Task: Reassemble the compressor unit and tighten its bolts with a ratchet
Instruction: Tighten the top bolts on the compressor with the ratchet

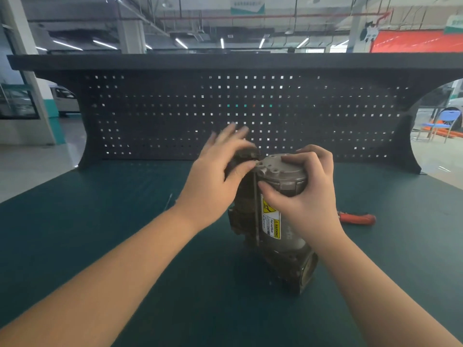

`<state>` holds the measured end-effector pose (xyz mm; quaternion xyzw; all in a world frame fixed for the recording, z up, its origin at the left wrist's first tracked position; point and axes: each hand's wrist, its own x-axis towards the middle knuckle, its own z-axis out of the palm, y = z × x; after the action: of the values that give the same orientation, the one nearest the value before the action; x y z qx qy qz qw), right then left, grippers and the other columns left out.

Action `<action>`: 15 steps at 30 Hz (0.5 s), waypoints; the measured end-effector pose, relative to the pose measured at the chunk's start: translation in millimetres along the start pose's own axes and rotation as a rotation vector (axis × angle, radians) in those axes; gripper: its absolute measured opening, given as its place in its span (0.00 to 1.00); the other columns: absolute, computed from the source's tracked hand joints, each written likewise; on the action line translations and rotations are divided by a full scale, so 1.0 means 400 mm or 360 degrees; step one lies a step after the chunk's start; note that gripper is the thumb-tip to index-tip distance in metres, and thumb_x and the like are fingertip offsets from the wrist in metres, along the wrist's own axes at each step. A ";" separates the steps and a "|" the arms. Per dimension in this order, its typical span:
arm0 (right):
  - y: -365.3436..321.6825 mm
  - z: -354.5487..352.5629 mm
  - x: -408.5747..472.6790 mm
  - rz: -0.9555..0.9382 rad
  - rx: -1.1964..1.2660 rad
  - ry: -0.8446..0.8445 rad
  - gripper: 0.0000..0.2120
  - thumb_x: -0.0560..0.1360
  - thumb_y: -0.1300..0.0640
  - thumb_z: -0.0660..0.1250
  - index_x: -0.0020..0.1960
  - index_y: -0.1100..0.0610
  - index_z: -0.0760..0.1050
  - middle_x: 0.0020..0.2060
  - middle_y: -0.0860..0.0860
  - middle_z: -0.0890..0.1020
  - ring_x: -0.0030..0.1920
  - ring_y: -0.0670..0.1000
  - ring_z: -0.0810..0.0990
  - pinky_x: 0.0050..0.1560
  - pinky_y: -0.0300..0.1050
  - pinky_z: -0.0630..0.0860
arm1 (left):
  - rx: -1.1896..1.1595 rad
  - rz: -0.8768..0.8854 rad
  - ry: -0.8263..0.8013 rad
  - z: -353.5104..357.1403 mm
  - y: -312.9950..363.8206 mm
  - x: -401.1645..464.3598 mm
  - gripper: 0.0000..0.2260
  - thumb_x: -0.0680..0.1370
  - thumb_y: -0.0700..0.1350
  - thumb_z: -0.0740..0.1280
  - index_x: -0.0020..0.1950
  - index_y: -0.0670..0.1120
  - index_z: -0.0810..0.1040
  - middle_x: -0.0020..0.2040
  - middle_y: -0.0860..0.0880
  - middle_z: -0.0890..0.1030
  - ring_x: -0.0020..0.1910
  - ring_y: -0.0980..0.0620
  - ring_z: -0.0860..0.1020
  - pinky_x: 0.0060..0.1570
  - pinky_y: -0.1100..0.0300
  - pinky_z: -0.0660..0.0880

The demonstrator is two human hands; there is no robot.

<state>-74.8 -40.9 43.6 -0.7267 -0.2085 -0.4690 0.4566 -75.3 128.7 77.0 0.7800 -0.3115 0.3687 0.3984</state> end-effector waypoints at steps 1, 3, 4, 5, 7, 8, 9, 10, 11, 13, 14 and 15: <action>0.001 0.000 0.000 0.0000 0.0001 0.0000 0.20 0.62 0.45 0.73 0.51 0.49 0.72 0.56 0.40 0.66 0.57 0.29 0.69 0.51 0.20 0.64 | -0.0053 -0.0056 0.0239 0.012 0.004 -0.038 0.07 0.79 0.40 0.67 0.56 0.48 0.77 0.63 0.55 0.78 0.65 0.62 0.72 0.69 0.65 0.64; 0.002 0.000 -0.001 -0.0004 -0.0001 0.0005 0.21 0.62 0.45 0.73 0.51 0.49 0.72 0.56 0.40 0.65 0.57 0.28 0.68 0.51 0.19 0.64 | -0.0173 -0.0318 0.0571 0.052 0.002 -0.128 0.09 0.78 0.39 0.67 0.50 0.54 0.73 0.48 0.57 0.80 0.48 0.62 0.78 0.52 0.67 0.72; 0.002 0.000 -0.001 -0.0005 -0.0003 0.0006 0.21 0.62 0.45 0.73 0.51 0.49 0.72 0.56 0.40 0.65 0.57 0.28 0.68 0.51 0.19 0.63 | -0.0219 -0.0478 0.0535 0.075 -0.002 -0.166 0.12 0.78 0.38 0.68 0.47 0.55 0.72 0.43 0.55 0.80 0.43 0.62 0.78 0.47 0.68 0.72; 0.001 -0.001 -0.001 -0.0003 -0.0005 0.0000 0.21 0.62 0.44 0.73 0.51 0.49 0.72 0.56 0.40 0.65 0.57 0.28 0.68 0.51 0.19 0.63 | -0.0299 -0.0637 0.0369 0.100 -0.011 -0.197 0.13 0.77 0.37 0.69 0.45 0.55 0.73 0.42 0.55 0.80 0.41 0.62 0.78 0.45 0.69 0.72; 0.000 -0.003 0.000 -0.0001 -0.0006 -0.0016 0.21 0.62 0.44 0.73 0.51 0.49 0.71 0.56 0.40 0.65 0.57 0.29 0.68 0.52 0.20 0.63 | -0.0382 -0.0815 -0.0001 0.137 -0.030 -0.231 0.14 0.76 0.36 0.70 0.45 0.57 0.77 0.42 0.60 0.83 0.44 0.65 0.80 0.47 0.72 0.72; -0.001 -0.003 0.001 -0.0006 -0.0005 -0.0017 0.21 0.62 0.45 0.73 0.51 0.50 0.71 0.56 0.41 0.65 0.57 0.28 0.68 0.52 0.20 0.64 | -0.0366 -0.0817 -0.0073 0.142 -0.034 -0.231 0.15 0.76 0.36 0.70 0.46 0.58 0.78 0.42 0.65 0.83 0.44 0.67 0.80 0.47 0.75 0.71; -0.001 -0.004 0.001 -0.0009 -0.0006 -0.0016 0.21 0.62 0.45 0.73 0.51 0.50 0.71 0.56 0.41 0.65 0.57 0.28 0.68 0.52 0.20 0.64 | -0.0348 -0.0806 -0.0093 0.143 -0.035 -0.224 0.15 0.76 0.36 0.71 0.46 0.58 0.80 0.41 0.69 0.82 0.44 0.69 0.80 0.46 0.77 0.71; -0.001 -0.004 0.001 -0.0006 -0.0011 -0.0016 0.21 0.62 0.45 0.73 0.51 0.50 0.71 0.56 0.42 0.66 0.57 0.29 0.68 0.52 0.20 0.64 | -0.0346 -0.0791 -0.0107 0.141 -0.035 -0.217 0.16 0.75 0.35 0.71 0.46 0.58 0.81 0.40 0.71 0.81 0.44 0.70 0.80 0.45 0.78 0.70; -0.001 -0.004 0.001 -0.0002 -0.0019 -0.0018 0.21 0.62 0.45 0.73 0.51 0.50 0.71 0.56 0.44 0.66 0.57 0.29 0.68 0.52 0.20 0.64 | -0.0337 -0.0769 -0.0127 0.138 -0.037 -0.211 0.17 0.75 0.35 0.71 0.44 0.60 0.82 0.39 0.72 0.81 0.42 0.70 0.80 0.44 0.79 0.70; -0.002 -0.004 0.001 0.0004 -0.0027 -0.0018 0.21 0.62 0.44 0.73 0.51 0.50 0.72 0.56 0.47 0.67 0.56 0.29 0.68 0.51 0.20 0.63 | -0.0332 -0.0741 -0.0132 0.133 -0.037 -0.203 0.20 0.74 0.35 0.72 0.40 0.63 0.80 0.38 0.70 0.82 0.40 0.69 0.80 0.42 0.78 0.70; -0.003 -0.004 0.001 0.0006 -0.0027 -0.0014 0.21 0.62 0.44 0.72 0.51 0.51 0.72 0.56 0.48 0.67 0.56 0.28 0.68 0.51 0.20 0.63 | -0.0345 -0.0752 -0.0096 0.133 -0.038 -0.199 0.20 0.74 0.35 0.72 0.39 0.63 0.80 0.37 0.68 0.82 0.39 0.69 0.81 0.41 0.78 0.70; -0.003 -0.004 0.001 0.0007 -0.0028 -0.0010 0.21 0.62 0.44 0.72 0.51 0.51 0.72 0.56 0.49 0.67 0.56 0.28 0.68 0.51 0.19 0.63 | -0.0363 -0.0774 -0.0047 0.133 -0.042 -0.196 0.19 0.74 0.36 0.73 0.38 0.63 0.80 0.37 0.66 0.83 0.38 0.67 0.81 0.40 0.77 0.71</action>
<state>-76.4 -41.6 44.7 -0.7327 -0.2042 -0.4676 0.4504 -86.7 106.7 -16.0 0.7872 -0.1604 0.2132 0.5560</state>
